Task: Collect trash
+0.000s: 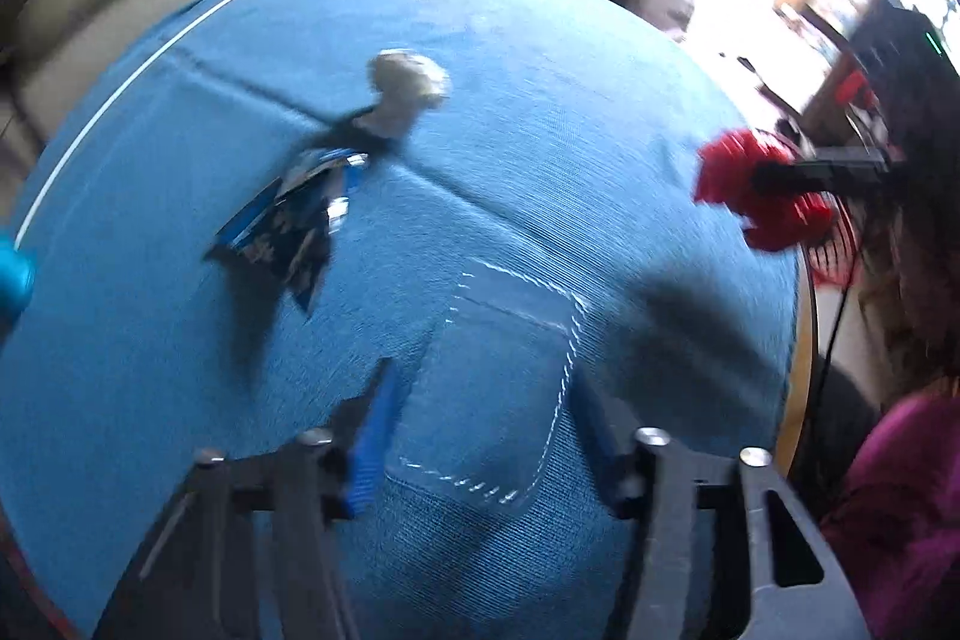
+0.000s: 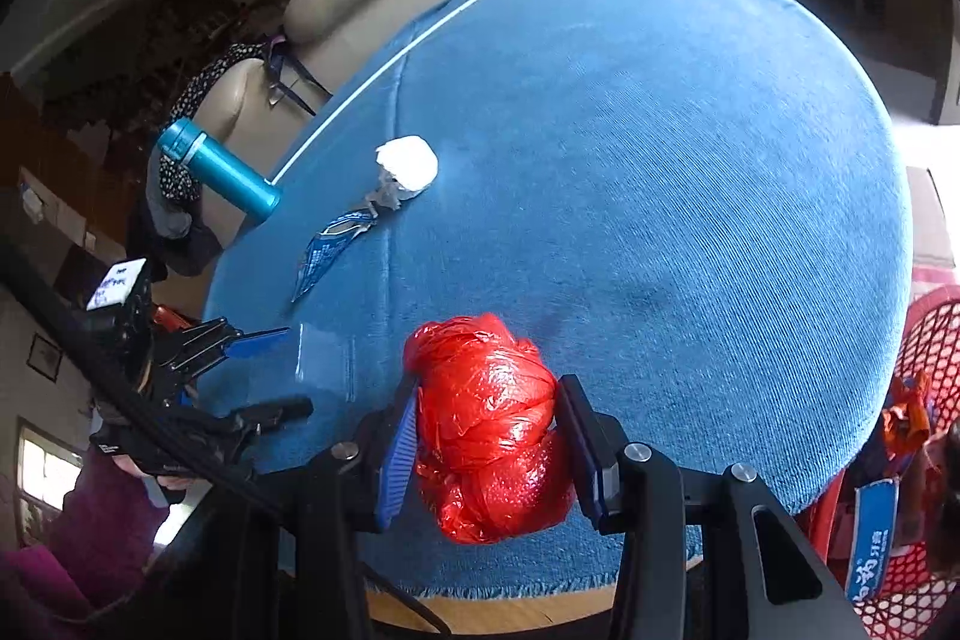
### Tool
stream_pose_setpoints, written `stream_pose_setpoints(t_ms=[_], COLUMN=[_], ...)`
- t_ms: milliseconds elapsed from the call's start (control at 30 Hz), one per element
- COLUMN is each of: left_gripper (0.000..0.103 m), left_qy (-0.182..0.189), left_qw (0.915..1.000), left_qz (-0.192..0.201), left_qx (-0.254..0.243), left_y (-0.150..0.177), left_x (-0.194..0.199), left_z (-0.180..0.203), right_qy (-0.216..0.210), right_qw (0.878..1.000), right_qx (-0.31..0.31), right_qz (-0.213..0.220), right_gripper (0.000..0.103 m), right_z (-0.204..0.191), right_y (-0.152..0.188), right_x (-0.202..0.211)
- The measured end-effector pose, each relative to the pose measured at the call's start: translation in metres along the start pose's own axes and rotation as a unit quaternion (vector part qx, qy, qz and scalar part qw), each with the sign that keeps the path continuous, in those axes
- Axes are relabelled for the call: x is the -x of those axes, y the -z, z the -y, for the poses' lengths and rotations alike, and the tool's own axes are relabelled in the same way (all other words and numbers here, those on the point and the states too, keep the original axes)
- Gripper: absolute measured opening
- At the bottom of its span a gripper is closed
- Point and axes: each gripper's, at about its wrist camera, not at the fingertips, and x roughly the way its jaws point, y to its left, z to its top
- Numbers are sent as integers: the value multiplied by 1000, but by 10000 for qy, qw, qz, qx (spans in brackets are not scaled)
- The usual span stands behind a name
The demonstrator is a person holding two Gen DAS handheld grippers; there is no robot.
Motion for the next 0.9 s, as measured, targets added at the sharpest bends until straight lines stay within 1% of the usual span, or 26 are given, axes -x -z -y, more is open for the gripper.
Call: stream_pose_setpoints(t_ms=[67,133,167,233,333,433,500,700,767,900], left_gripper=[48,48,48,48,48,48,48,48,48,48], left_qy=[-309,-386,-459,-714,-1204,-1765,-1988,-2437,-2511,-2565], left_qw=[9991,9974,9963,9932,9870,9775,9721,9591,9566,9543], left_qz=[101,300,341,436,530,692,831,1091,1148,1235], left_qx=[269,528,634,808,919,927,931,938,931,913], left_y=[0,0,-1,-3,-6,-12,-14,-18,-19,-22], left_x=[6,17,22,32,45,58,69,92,98,106], left_z=[0,2,4,12,26,41,51,74,82,95], right_qy=[71,109,125,142,140,137,135,59,38,-39], right_qw=[9999,9996,9995,9992,9986,9977,9969,9945,9937,9919], right_qx=[134,218,246,281,341,405,448,511,537,543], right_qz=[61,124,171,254,382,530,637,912,986,1147], right_gripper=[47,47,47,47,47,47,47,47,47,47], right_z=[-6,-10,-12,-14,-19,-22,-25,-30,-32,-32], right_y=[2,4,4,5,6,7,8,14,16,20], right_x=[2,5,7,11,21,32,40,64,71,88])
